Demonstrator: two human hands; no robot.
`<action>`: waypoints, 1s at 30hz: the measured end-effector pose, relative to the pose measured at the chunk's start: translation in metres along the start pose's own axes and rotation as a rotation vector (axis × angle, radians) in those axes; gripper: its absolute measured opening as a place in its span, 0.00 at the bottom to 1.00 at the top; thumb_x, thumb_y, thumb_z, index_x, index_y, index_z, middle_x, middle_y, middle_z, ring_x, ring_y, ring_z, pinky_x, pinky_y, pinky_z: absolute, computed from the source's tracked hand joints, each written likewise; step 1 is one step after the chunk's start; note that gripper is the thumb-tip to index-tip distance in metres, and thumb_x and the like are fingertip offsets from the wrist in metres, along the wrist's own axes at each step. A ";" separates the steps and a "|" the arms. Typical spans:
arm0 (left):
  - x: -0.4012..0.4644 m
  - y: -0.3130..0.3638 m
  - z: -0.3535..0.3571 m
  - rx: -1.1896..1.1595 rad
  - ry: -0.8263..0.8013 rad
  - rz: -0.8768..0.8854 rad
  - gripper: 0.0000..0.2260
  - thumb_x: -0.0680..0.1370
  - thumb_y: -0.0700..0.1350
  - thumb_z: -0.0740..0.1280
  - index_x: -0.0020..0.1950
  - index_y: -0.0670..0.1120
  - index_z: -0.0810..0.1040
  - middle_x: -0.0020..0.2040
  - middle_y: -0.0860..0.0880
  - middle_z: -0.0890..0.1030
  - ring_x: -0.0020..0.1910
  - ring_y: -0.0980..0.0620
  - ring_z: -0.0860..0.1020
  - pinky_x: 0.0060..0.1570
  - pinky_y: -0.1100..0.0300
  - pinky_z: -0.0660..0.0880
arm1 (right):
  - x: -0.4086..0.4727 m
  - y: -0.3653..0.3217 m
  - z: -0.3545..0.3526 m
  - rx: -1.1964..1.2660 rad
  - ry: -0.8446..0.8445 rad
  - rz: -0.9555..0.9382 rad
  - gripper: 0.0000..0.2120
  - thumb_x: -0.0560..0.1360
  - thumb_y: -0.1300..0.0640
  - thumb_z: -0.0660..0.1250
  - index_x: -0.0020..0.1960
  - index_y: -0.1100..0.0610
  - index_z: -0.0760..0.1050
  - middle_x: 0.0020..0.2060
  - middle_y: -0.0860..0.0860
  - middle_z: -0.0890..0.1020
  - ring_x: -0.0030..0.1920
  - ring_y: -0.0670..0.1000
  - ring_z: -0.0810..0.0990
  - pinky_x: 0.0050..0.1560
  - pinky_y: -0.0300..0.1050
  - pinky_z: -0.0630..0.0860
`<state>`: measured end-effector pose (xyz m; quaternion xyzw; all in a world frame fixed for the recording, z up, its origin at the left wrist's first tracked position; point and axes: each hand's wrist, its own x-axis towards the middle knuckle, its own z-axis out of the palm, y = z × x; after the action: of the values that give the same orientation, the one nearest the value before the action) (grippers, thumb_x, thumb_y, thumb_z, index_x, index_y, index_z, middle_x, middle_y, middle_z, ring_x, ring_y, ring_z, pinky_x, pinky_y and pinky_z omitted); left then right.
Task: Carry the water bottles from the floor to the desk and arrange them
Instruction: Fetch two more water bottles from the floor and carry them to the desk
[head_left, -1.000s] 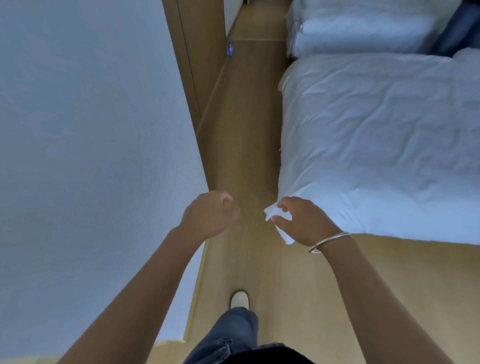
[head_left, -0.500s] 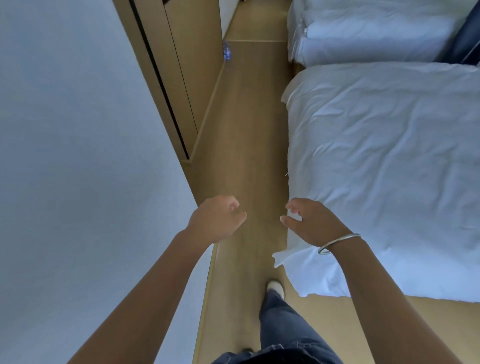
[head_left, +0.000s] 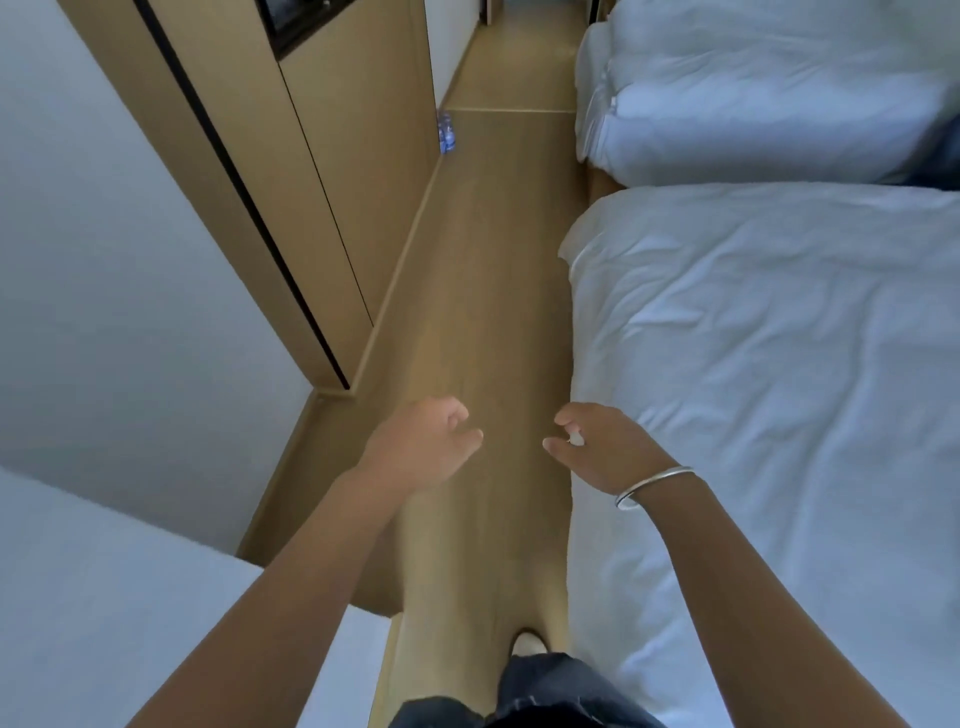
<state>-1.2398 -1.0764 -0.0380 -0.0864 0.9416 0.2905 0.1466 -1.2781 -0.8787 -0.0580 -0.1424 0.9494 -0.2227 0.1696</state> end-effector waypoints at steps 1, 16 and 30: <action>0.016 0.005 -0.004 -0.019 0.005 -0.001 0.18 0.77 0.53 0.63 0.65 0.48 0.73 0.62 0.51 0.76 0.60 0.52 0.75 0.61 0.52 0.71 | 0.018 0.002 -0.008 -0.012 0.007 0.003 0.19 0.77 0.49 0.61 0.64 0.58 0.70 0.60 0.55 0.76 0.61 0.54 0.74 0.61 0.45 0.68; 0.278 -0.015 -0.110 -0.123 -0.055 -0.027 0.18 0.77 0.52 0.64 0.65 0.46 0.73 0.64 0.49 0.76 0.60 0.52 0.74 0.57 0.59 0.70 | 0.290 -0.025 -0.062 0.070 -0.042 0.061 0.17 0.75 0.52 0.64 0.60 0.59 0.73 0.56 0.56 0.78 0.56 0.55 0.76 0.58 0.48 0.73; 0.532 -0.026 -0.248 -0.102 -0.029 0.052 0.17 0.75 0.53 0.66 0.61 0.47 0.76 0.59 0.50 0.79 0.55 0.51 0.77 0.57 0.56 0.73 | 0.535 -0.070 -0.124 0.091 0.027 0.089 0.15 0.73 0.51 0.66 0.56 0.58 0.75 0.51 0.54 0.80 0.52 0.53 0.78 0.55 0.47 0.73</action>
<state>-1.7907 -1.2811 -0.0302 -0.0650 0.9253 0.3431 0.1480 -1.7945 -1.0777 -0.0584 -0.0889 0.9459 -0.2598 0.1728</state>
